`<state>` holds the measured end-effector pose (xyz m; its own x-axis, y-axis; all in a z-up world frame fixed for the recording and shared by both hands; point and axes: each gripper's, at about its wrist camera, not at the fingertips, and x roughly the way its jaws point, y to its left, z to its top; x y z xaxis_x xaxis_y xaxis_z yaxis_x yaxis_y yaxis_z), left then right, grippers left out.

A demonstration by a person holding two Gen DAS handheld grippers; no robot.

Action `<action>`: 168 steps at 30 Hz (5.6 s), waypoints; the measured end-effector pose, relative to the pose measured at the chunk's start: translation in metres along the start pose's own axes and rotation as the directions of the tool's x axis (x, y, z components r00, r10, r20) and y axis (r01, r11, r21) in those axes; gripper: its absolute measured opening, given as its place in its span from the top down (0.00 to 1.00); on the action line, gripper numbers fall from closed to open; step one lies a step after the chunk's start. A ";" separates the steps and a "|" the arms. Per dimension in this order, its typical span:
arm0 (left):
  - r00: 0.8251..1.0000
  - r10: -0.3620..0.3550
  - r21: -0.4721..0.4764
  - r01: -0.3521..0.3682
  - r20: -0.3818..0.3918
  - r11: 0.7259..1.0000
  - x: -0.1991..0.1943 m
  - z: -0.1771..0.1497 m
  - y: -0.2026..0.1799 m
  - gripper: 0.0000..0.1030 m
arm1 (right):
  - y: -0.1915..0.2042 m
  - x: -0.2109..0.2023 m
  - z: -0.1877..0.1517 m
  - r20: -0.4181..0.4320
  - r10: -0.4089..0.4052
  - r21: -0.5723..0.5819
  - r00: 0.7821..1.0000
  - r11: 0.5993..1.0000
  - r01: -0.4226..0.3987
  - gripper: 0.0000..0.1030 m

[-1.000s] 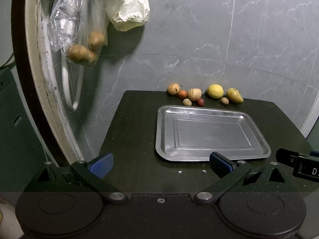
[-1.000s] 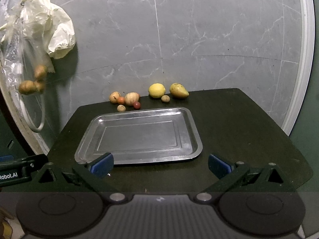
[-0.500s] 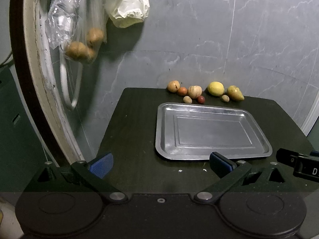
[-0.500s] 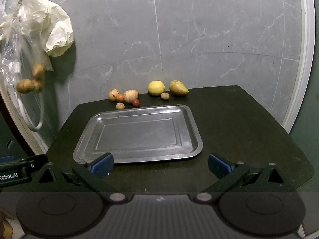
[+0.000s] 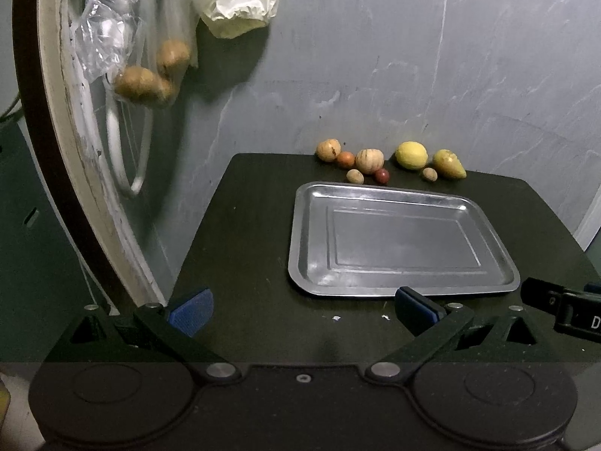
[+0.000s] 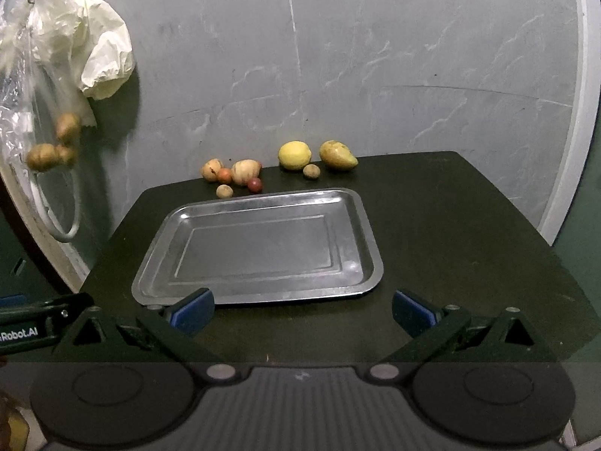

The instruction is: Organize fruits

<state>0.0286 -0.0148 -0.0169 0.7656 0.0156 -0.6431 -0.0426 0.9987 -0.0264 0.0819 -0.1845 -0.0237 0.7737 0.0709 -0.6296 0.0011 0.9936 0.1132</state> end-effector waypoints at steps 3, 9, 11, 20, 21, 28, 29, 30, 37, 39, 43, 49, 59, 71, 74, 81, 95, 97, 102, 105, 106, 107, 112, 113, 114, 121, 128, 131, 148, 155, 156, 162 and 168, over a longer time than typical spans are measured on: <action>1.000 0.015 -0.010 -0.015 -0.014 1.000 0.006 0.002 -0.005 0.01 | -0.003 0.006 0.004 -0.011 0.019 -0.016 1.000 1.000 -0.019 0.00; 0.998 0.051 -0.047 -0.053 -0.042 0.997 0.025 0.012 -0.018 0.01 | -0.014 0.025 0.017 -0.037 0.046 -0.047 0.998 0.998 -0.048 0.00; 0.997 0.064 -0.064 -0.067 -0.050 0.996 0.034 0.017 -0.024 0.01 | -0.021 0.034 0.024 -0.039 0.061 -0.064 0.997 0.996 -0.063 0.00; 0.989 0.124 -0.132 -0.134 -0.080 0.982 0.072 0.048 -0.054 0.01 | -0.052 0.071 0.059 -0.056 0.145 -0.131 0.988 0.980 -0.151 0.00; 0.988 0.131 -0.141 -0.142 -0.084 0.980 0.074 0.050 -0.056 0.01 | -0.054 0.074 0.061 -0.060 0.154 -0.133 0.986 0.978 -0.161 0.00; 0.979 0.169 -0.158 -0.185 -0.115 0.970 0.090 0.064 -0.064 0.01 | -0.065 0.093 0.066 -0.085 0.210 -0.168 0.974 0.961 -0.221 0.00; 0.979 0.170 -0.154 -0.187 -0.114 0.970 0.092 0.067 -0.064 0.01 | -0.066 0.094 0.067 -0.084 0.219 -0.172 0.972 0.958 -0.231 0.00; 0.978 0.173 -0.147 -0.188 -0.114 0.971 0.094 0.071 -0.065 0.01 | -0.067 0.095 0.069 -0.085 0.225 -0.174 0.971 0.956 -0.237 0.00; 0.980 0.160 -0.082 -0.170 -0.115 0.982 0.112 0.095 -0.070 0.01 | -0.066 0.104 0.074 -0.083 0.246 -0.170 0.966 0.951 -0.257 0.00; 0.982 0.144 -0.067 -0.153 -0.120 0.986 0.119 0.102 -0.069 0.01 | -0.063 0.104 0.076 -0.075 0.247 -0.172 0.966 0.951 -0.257 0.00; 0.986 0.114 -0.036 -0.119 -0.121 0.992 0.134 0.117 -0.064 0.01 | -0.051 0.111 0.080 -0.064 0.234 -0.170 0.970 0.955 -0.242 0.00; 0.990 0.055 0.008 -0.055 -0.127 0.998 0.165 0.141 -0.050 0.01 | -0.027 0.131 0.092 -0.043 0.140 -0.109 0.989 0.984 -0.144 0.00; 0.981 -0.084 0.115 0.105 -0.174 0.988 0.234 0.163 -0.038 0.01 | 0.003 0.186 0.113 -0.046 0.045 -0.087 0.998 0.995 -0.049 0.00; 0.956 -0.198 0.176 0.238 -0.214 0.955 0.281 0.165 -0.037 0.10 | 0.005 0.242 0.140 -0.080 0.102 0.036 0.992 0.994 -0.100 0.12; 0.949 -0.220 0.174 0.262 -0.227 0.949 0.289 0.163 -0.035 0.15 | 0.007 0.255 0.144 -0.099 0.118 0.031 0.988 0.993 -0.115 0.19; 0.936 -0.247 0.168 0.294 -0.250 0.941 0.304 0.159 -0.032 0.24 | 0.014 0.283 0.150 -0.146 0.172 0.030 0.974 0.985 -0.169 0.30; 0.926 -0.278 0.176 0.327 -0.257 0.928 0.316 0.159 -0.027 0.55 | 0.030 0.317 0.160 -0.245 0.230 -0.028 0.942 0.969 -0.244 0.53; 0.925 -0.280 0.187 0.332 -0.256 0.925 0.315 0.158 -0.027 0.61 | 0.032 0.321 0.159 -0.260 0.231 -0.030 0.938 0.969 -0.247 0.57; 0.929 -0.281 0.208 0.332 -0.240 0.920 0.315 0.157 -0.030 0.68 | 0.034 0.325 0.158 -0.266 0.234 -0.022 0.935 0.968 -0.249 0.68; 0.930 -0.284 0.217 0.334 -0.234 0.917 0.314 0.157 -0.030 0.70 | 0.034 0.323 0.157 -0.268 0.243 -0.018 0.932 0.966 -0.257 0.75; 0.930 -0.284 0.218 0.335 -0.234 0.917 0.314 0.157 -0.030 0.70 | 0.033 0.323 0.157 -0.267 0.243 -0.017 0.933 0.966 -0.257 0.76; 0.930 -0.284 0.218 0.335 -0.234 0.917 0.314 0.156 -0.030 0.70 | 0.033 0.321 0.157 -0.263 0.244 -0.013 0.933 0.967 -0.256 0.76; 0.932 -0.283 0.219 0.332 -0.227 0.918 0.308 0.155 -0.031 0.70 | 0.028 0.315 0.154 -0.251 0.235 0.004 0.939 0.970 -0.241 0.76; 0.932 -0.283 0.216 0.331 -0.225 0.919 0.306 0.155 -0.031 0.70 | 0.027 0.311 0.153 -0.246 0.235 0.010 0.940 0.971 -0.240 0.76; 0.933 -0.283 0.214 0.330 -0.224 0.919 0.305 0.156 -0.031 0.70 | 0.026 0.310 0.153 -0.242 0.235 0.014 0.941 0.971 -0.239 0.76; 0.937 -0.279 0.203 0.320 -0.209 0.925 0.287 0.153 -0.026 0.70 | 0.023 0.280 0.149 -0.204 0.239 0.022 0.949 0.971 -0.240 0.76; 0.940 -0.278 0.200 0.316 -0.198 0.927 0.261 0.143 -0.023 0.70 | 0.025 0.253 0.136 -0.188 0.247 0.019 0.951 0.969 -0.248 0.76; 0.940 -0.280 0.195 0.317 -0.194 0.928 0.249 0.137 -0.022 0.70 | 0.027 0.241 0.129 -0.187 0.254 0.017 0.949 0.967 -0.256 0.76; 0.928 -0.272 0.135 0.313 -0.254 0.940 0.194 0.088 -0.008 0.70 | 0.040 0.183 0.074 -0.260 0.269 -0.047 0.927 0.956 -0.290 0.76; 0.919 -0.262 0.126 0.310 -0.295 0.943 0.183 0.073 -0.006 0.70 | 0.039 0.175 0.059 -0.291 0.252 -0.054 0.923 0.959 -0.278 0.75; 0.918 -0.260 0.125 0.308 -0.300 0.943 0.182 0.072 -0.005 0.70 | 0.040 0.175 0.058 -0.296 0.248 -0.057 0.922 0.959 -0.276 0.75; 0.912 -0.254 0.118 0.305 -0.322 0.945 0.177 0.069 -0.005 0.70 | 0.044 0.173 0.052 -0.326 0.237 -0.074 0.915 0.959 -0.275 0.75; 0.910 -0.253 0.116 0.305 -0.329 0.945 0.176 0.067 -0.006 0.70 | 0.048 0.173 0.048 -0.346 0.235 -0.085 0.908 0.956 -0.280 0.75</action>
<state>0.2068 -0.0148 -0.0787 0.4960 -0.2543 -0.8303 0.2673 0.9544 -0.1327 0.2461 -0.1290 -0.0904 0.4840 0.3286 -0.8110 -0.2690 0.9378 0.2194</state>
